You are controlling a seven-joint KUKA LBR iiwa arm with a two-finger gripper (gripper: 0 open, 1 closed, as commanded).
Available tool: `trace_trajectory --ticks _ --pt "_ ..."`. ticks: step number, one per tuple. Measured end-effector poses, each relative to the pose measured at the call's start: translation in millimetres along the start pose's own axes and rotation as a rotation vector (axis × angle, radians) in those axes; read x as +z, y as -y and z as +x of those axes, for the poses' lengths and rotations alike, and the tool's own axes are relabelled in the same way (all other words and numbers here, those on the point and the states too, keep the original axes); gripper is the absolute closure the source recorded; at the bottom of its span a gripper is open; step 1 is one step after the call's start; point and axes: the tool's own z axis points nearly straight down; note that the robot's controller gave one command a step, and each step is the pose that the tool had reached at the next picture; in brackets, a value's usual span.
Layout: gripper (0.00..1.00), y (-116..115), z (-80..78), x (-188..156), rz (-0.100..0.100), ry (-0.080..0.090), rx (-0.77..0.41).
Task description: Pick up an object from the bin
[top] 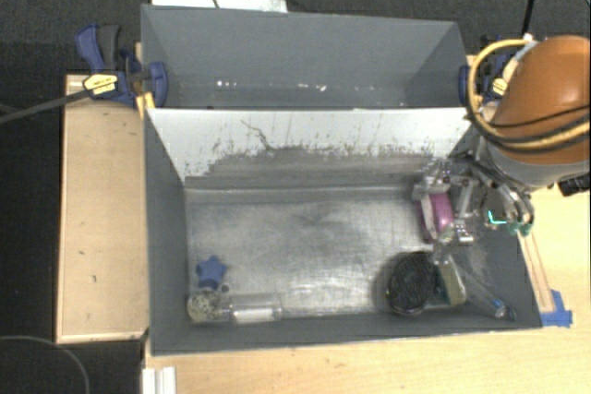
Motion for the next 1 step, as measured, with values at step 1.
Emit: trace_trajectory --ticks 1 --pt "0.0 29.3 20.6 167.1 0.004 0.02 -0.169"
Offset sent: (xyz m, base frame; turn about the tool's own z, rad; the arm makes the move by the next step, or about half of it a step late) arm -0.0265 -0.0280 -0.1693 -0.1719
